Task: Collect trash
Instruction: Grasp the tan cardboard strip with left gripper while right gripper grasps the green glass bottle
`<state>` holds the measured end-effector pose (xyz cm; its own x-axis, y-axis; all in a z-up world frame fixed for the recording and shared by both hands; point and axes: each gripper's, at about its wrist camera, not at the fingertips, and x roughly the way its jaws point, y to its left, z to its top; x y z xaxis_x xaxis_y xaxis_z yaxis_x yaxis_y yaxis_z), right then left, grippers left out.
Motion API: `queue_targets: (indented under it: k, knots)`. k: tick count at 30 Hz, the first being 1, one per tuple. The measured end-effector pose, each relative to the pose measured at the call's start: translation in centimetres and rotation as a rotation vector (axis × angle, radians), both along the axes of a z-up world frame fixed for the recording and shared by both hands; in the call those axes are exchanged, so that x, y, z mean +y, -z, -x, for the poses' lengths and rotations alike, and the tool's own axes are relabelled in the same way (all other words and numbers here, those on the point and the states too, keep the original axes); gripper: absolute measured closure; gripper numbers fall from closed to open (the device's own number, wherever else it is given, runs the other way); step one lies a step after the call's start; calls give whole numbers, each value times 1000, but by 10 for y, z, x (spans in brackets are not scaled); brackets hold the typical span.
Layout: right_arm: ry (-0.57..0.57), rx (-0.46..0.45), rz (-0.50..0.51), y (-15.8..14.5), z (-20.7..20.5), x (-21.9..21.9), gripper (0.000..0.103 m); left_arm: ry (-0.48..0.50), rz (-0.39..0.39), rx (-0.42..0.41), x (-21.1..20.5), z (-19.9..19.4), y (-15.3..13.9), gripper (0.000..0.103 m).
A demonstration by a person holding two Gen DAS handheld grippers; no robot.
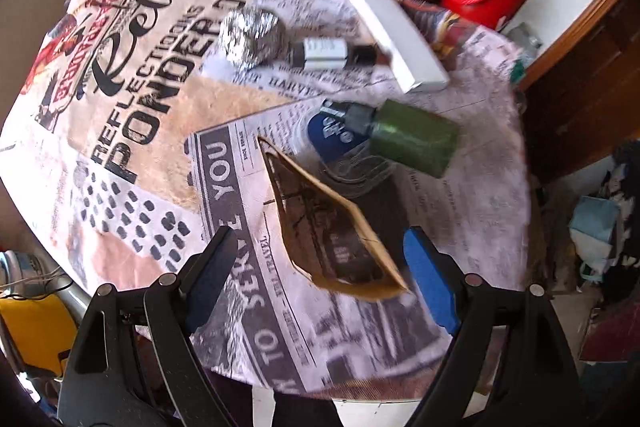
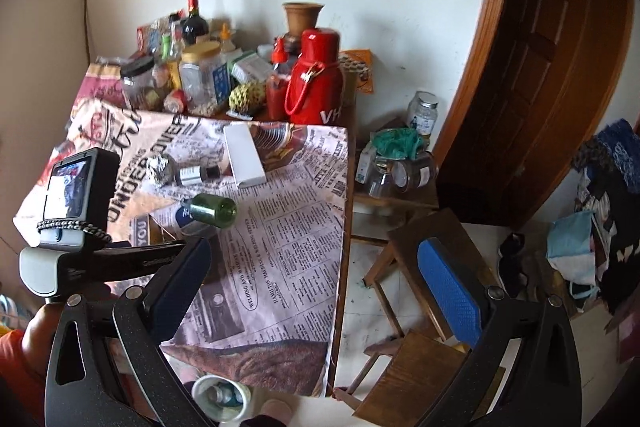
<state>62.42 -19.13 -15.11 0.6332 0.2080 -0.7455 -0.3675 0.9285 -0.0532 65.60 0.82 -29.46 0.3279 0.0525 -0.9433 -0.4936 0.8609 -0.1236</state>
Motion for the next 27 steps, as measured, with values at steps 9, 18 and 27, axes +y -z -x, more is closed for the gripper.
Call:
queue_targets:
  k: [9, 18, 27]
  knots:
    - [-52, 108, -96, 30, -32, 27, 1, 105, 76, 22, 23, -8, 28, 55]
    - [-81, 291, -189, 71, -66, 79, 1, 181, 83, -40, 62, 2, 12, 93]
    - [-16, 377, -189, 108, -97, 118, 8, 189, -36, -113, 108, 7, -26, 93]
